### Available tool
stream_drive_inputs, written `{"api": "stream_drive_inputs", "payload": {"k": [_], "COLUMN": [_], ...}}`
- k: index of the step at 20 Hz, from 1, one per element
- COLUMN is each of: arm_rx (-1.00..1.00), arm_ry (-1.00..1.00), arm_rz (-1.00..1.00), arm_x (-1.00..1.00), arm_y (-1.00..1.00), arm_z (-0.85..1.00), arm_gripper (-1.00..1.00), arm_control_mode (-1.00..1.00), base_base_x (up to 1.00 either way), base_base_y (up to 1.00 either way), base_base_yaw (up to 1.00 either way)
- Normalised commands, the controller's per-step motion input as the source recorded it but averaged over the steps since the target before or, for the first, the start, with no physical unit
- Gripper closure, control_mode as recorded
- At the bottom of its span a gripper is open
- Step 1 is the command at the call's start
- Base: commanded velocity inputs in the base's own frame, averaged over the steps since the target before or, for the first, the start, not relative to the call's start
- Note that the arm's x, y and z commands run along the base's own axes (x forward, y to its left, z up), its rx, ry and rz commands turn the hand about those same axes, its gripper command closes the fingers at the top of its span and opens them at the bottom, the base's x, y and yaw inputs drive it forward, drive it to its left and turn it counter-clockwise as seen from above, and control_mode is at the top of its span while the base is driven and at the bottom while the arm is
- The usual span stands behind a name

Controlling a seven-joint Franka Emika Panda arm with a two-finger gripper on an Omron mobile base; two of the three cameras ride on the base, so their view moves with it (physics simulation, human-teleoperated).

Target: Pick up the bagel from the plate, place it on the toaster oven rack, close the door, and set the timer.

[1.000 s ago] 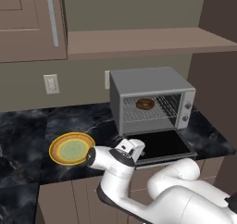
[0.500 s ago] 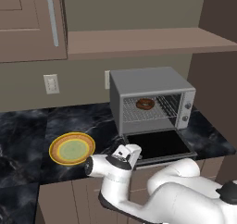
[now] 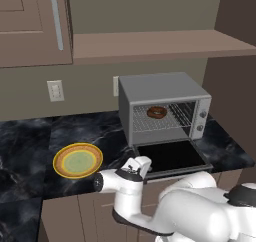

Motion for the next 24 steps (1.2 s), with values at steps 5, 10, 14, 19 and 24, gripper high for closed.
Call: {"api": "stream_drive_inputs", "payload": {"k": [5,10,14,19,24], "arm_rx": [-0.03,-0.05,-0.03,-0.03,-0.01], "arm_ry": [-0.04,-0.07,-0.06,-0.04,-0.01], "arm_rz": [0.01,0.0,0.0,0.0,0.0], "arm_x": [0.24,0.09,0.01,0.08,0.07], "arm_y": [0.01,0.0,0.0,0.0,-0.01], "arm_z": [-0.19,-0.29,-0.03,0.0,0.11], "arm_gripper": [-1.0,-1.0,-1.0,-1.0,-1.0], "arm_control_mode": [-1.0,-1.0,-1.0,-1.0,-1.0], "base_base_x": [0.0,0.0,0.0,0.0,0.0], "base_base_y": [0.0,0.0,0.0,0.0,0.0], "base_base_yaw": [0.0,0.0,0.0,0.0,0.0]}}
